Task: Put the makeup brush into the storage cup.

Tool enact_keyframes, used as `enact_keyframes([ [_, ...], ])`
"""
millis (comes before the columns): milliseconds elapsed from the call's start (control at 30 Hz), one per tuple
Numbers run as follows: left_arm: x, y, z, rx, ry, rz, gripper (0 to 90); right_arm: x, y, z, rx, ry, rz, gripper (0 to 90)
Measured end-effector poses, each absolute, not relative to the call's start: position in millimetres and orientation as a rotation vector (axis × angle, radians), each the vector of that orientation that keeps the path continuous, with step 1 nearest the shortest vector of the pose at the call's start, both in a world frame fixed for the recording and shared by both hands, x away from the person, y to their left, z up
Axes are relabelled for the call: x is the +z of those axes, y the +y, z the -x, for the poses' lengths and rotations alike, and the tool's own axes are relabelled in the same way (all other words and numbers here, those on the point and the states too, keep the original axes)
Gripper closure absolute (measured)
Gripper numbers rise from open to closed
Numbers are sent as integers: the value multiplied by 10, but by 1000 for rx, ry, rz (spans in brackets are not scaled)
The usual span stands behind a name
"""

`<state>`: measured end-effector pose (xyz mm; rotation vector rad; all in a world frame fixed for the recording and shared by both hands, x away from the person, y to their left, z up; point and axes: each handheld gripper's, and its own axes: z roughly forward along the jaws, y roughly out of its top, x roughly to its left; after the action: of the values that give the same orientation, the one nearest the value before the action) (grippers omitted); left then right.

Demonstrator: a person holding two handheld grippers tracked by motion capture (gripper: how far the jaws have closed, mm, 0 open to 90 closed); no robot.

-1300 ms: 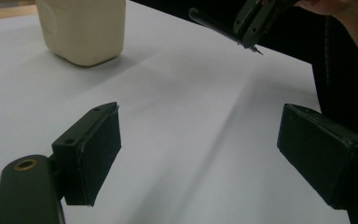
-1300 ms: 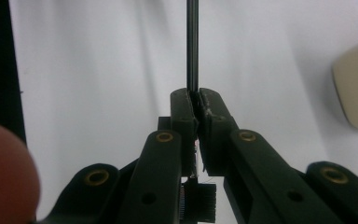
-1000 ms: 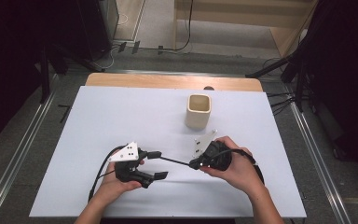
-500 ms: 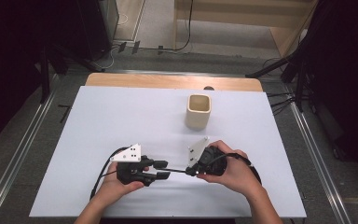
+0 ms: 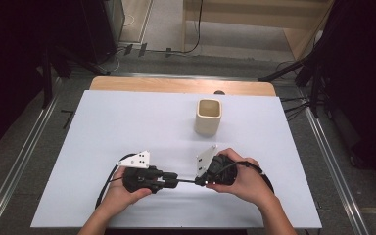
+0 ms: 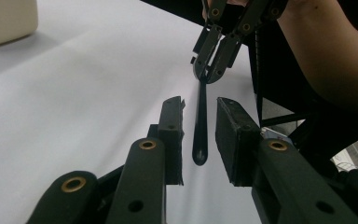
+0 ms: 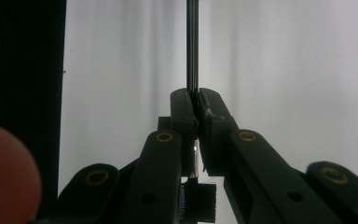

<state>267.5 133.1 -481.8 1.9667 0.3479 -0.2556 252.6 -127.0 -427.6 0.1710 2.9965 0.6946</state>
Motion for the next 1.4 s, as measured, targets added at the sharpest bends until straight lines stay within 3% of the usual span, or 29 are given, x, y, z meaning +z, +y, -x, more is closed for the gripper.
enact_keyframes([
  [200,-4823,1332,-2689,-270,351,-1975,827,-4307,-1278,-2541,712,3011,-158,872],
  [567,-4803,1309,-2658,-269,311,-2005,865,-4329,-1302,-2550,719,3028,-130,861],
  [600,-4792,1313,-2654,-250,316,-2005,865,-4325,-1312,-2557,737,3015,-134,827],
  [633,-4780,1319,-2651,-236,319,-2003,865,-4317,-1329,-2560,771,2994,-159,738],
  [667,-4780,1319,-2651,-236,319,-2003,865,-4317,-1329,-2560,771,2994,-159,738],
  [700,-4764,1335,-2649,-203,334,-1993,866,-4296,-1365,-2571,873,2978,-182,618],
  [767,-4748,1356,-2652,-165,351,-1992,866,-4276,-1390,-2583,931,2911,-243,518],
  [833,-4731,1382,-2659,-132,370,-1974,866,-4257,-1418,-2592,971,2855,-324,469],
  [1000,-4698,1431,-2665,-68,414,-1953,866,-4265,-1465,-2597,1069,2729,-467,241],
  [1033,-4698,1431,-2665,-68,414,-1953,866,-4265,-1465,-2597,1069,2729,-467,241],
  [1067,-4695,1439,-2668,-58,423,-1948,866,-4285,-1456,-2589,1077,2682,-517,150],
  [1233,-4675,1489,-2680,-6,464,-1926,866,-4324,-1414,-2560,1111,2555,-643,11],
  [1400,-4625,1563,-2679,58,506,-1881,866,-4336,-1445,-2571,1272,2414,-860,0],
])
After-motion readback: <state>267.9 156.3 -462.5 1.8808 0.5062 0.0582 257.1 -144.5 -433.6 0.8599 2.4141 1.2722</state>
